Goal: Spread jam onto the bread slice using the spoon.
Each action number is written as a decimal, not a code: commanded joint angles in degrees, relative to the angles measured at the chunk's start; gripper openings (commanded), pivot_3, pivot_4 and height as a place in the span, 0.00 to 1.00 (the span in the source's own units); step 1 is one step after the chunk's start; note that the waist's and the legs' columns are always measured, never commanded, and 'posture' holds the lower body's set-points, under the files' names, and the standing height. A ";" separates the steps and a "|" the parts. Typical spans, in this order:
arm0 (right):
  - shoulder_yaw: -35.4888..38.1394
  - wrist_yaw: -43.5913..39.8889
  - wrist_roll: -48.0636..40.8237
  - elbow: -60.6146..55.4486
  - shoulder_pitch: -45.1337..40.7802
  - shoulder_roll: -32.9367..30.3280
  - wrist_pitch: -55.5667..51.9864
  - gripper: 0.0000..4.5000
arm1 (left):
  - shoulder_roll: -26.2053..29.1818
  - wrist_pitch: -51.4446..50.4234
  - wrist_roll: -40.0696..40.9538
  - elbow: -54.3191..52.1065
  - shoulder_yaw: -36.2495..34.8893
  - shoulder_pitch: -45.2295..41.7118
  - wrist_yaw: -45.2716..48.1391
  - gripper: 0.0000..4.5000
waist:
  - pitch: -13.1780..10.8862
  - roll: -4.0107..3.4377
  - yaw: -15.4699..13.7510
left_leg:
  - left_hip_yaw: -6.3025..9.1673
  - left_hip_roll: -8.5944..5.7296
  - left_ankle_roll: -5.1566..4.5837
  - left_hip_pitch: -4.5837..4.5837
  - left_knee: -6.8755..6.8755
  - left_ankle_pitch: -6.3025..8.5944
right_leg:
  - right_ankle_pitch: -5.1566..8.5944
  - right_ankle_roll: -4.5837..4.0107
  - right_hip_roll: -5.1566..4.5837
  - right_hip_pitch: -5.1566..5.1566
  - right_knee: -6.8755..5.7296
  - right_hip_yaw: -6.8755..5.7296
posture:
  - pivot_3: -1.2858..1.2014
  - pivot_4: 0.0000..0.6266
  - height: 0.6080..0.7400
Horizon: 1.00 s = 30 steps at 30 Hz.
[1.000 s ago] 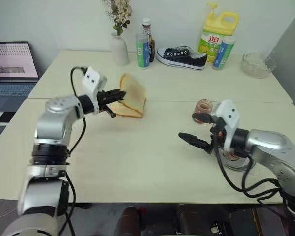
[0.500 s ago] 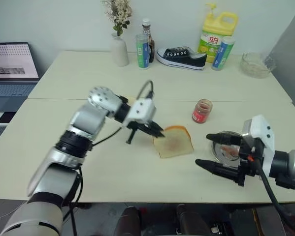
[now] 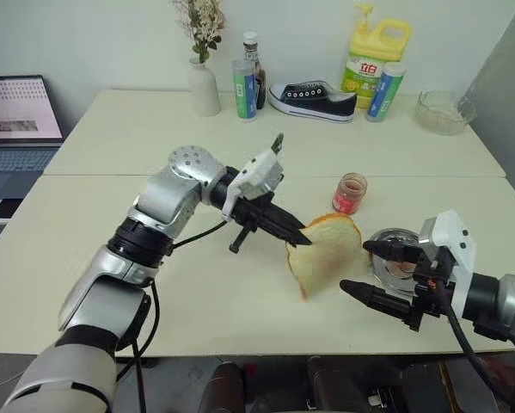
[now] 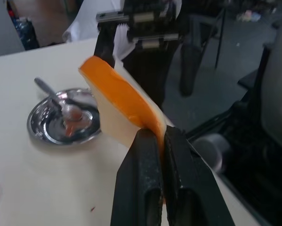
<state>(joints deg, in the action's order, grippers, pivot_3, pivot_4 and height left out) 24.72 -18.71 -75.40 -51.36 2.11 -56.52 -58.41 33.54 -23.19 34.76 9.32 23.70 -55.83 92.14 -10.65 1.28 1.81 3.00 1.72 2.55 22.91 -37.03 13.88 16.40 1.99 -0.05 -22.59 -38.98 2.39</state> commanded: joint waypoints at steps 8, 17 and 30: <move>-0.48 -0.35 2.91 -0.08 1.24 -0.99 3.92 1.00 | -8.40 40.39 -31.43 27.29 10.38 2.72 -8.83 0.00 | -0.01 0.03 -0.37 | -0.03 -0.03 0.00 -0.07 -0.08 0.00 | 0.00 -0.01 -0.02 0.21 0.08 0.01 | 0.52 0.24 1.00; -1.42 -0.64 3.59 0.86 0.41 -1.96 4.72 1.00 | -17.80 49.54 -40.37 43.27 6.30 -3.37 -22.94 0.00 | -0.03 0.05 -0.95 | -0.05 -0.12 -0.01 -0.01 -0.11 0.00 | -0.02 0.06 -0.10 0.19 0.13 0.03 | 0.52 0.24 1.00; -3.60 0.01 3.88 1.50 -0.94 -1.66 4.84 1.00 | -20.50 53.13 -44.11 50.34 2.93 -5.27 -27.07 0.12 | -0.03 0.05 -0.33 | -0.05 -0.10 -0.01 -0.06 -0.08 0.00 | -0.02 0.07 -0.07 0.21 0.08 0.03 | 0.52 0.24 1.00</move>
<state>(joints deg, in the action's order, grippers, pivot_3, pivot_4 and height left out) 20.63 -18.67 -71.12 -49.22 1.66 -57.83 -54.79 13.61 30.15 -9.74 59.66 28.64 -60.10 66.31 -10.68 1.33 1.48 2.95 1.62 2.54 22.85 -37.11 13.89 16.38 2.05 -0.12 -22.38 -38.91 2.41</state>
